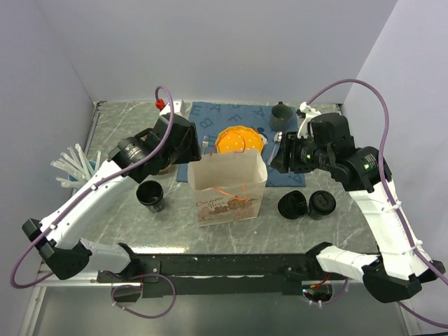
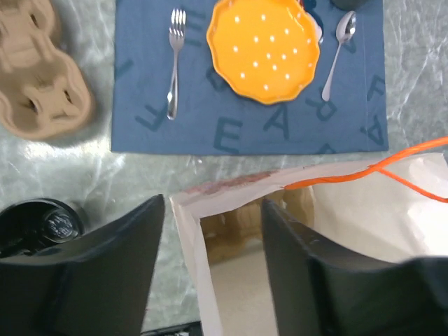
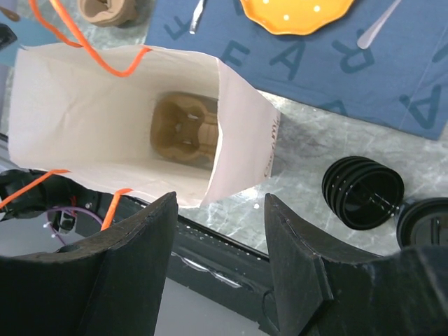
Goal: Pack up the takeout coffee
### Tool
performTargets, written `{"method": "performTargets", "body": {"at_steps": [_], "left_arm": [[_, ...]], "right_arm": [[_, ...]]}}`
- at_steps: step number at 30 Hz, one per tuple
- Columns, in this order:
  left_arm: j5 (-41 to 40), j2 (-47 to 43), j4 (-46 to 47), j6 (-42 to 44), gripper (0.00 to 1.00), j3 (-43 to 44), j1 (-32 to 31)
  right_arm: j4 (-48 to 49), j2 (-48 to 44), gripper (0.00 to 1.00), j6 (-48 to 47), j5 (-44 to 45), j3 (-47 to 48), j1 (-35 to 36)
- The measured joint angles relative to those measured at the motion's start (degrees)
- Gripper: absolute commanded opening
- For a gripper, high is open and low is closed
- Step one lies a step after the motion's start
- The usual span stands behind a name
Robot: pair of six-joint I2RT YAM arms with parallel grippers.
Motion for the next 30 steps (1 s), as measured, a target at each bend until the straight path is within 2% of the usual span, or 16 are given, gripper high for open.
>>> {"method": "performTargets", "body": {"at_steps": [3,8,11,14,15,23,27,30], "left_arm": [[1.3,-0.1,-0.5,-3.7,0.50,-1.6,0.0],[1.7,-0.2,-2.6,-7.5,0.51,-3.4,0.0],[1.9,-0.2,-3.5,-8.1,0.43,-4.0,0.0],[2.5,-0.2,-3.8,-8.2,0.28,-4.7,0.0],[2.9,-0.2,-3.8,-7.9,0.25,-5.0,0.0],[7.0,-0.9,-1.1,0.7,0.14,-9.5,1.0],[11.0,-2.3,1.0,6.1,0.12,-10.3,4.3],[14.1,-3.0,2.4,9.7,0.14,-10.3,7.9]], "right_arm": [[-0.5,0.1,0.60,-0.2,0.4,0.0,0.0],[-1.0,0.5,0.60,-0.2,0.5,0.7,0.0],[-1.0,0.7,0.60,-0.2,0.5,0.7,0.0],[-1.0,0.9,0.60,-0.2,0.6,0.7,0.0],[-1.0,0.9,0.60,-0.2,0.6,0.7,0.0],[-1.9,0.9,0.60,-0.1,2.6,0.6,0.0],[-3.0,0.9,0.60,0.4,5.2,0.2,0.0],[-4.4,0.9,0.61,1.0,8.7,0.0,0.0]]}}
